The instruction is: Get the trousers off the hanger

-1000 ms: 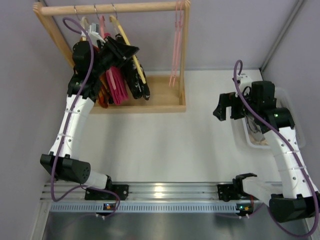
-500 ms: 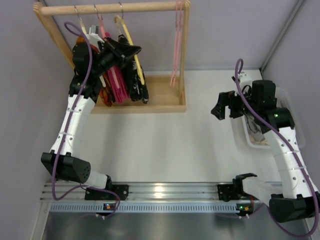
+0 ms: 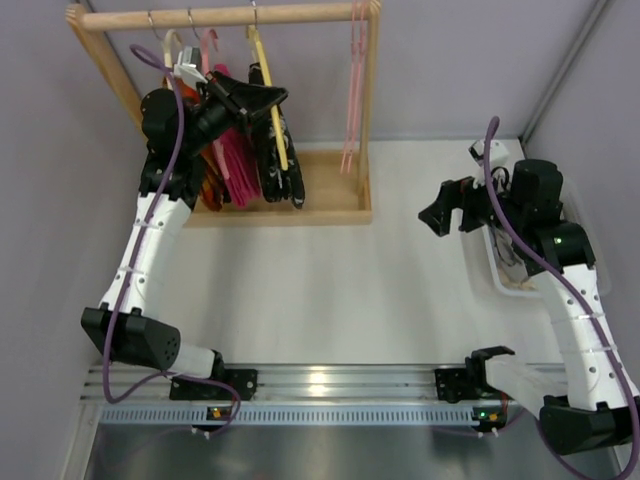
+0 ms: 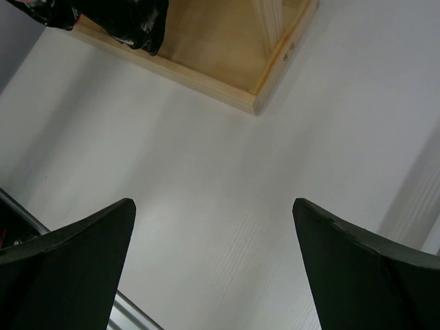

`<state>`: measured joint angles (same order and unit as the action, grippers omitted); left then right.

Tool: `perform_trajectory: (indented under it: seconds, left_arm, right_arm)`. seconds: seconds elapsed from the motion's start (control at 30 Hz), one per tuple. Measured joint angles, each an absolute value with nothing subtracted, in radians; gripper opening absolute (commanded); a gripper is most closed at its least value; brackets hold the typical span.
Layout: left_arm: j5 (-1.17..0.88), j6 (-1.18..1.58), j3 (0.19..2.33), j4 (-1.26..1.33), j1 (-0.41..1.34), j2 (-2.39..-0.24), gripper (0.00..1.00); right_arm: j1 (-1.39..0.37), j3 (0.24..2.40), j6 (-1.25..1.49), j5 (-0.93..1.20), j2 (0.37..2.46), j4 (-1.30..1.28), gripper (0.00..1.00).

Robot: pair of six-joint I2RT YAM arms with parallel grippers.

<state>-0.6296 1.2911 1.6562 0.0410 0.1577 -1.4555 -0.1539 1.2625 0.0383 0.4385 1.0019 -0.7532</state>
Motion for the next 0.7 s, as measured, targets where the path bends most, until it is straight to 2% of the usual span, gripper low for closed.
perform_trajectory:
  seconds: [0.17, 0.43, 0.7]
  left_arm:
    - [-0.645, 1.301, 1.580, 0.138, 0.168, -1.399, 0.00]
    - [-0.676, 1.333, 1.374, 0.229, 0.170, -1.184, 0.00]
    - [-0.698, 1.367, 1.203, 0.278, 0.173, -1.016, 0.00]
  right_arm:
    - [-0.154, 1.254, 0.041, 0.480, 0.998, -0.712, 0.99]
    - [-0.154, 1.204, 0.045, 0.535, 0.936, -0.614, 1.00]
    - [-0.174, 1.132, 0.029, 0.626, 0.852, -0.381, 0.99]
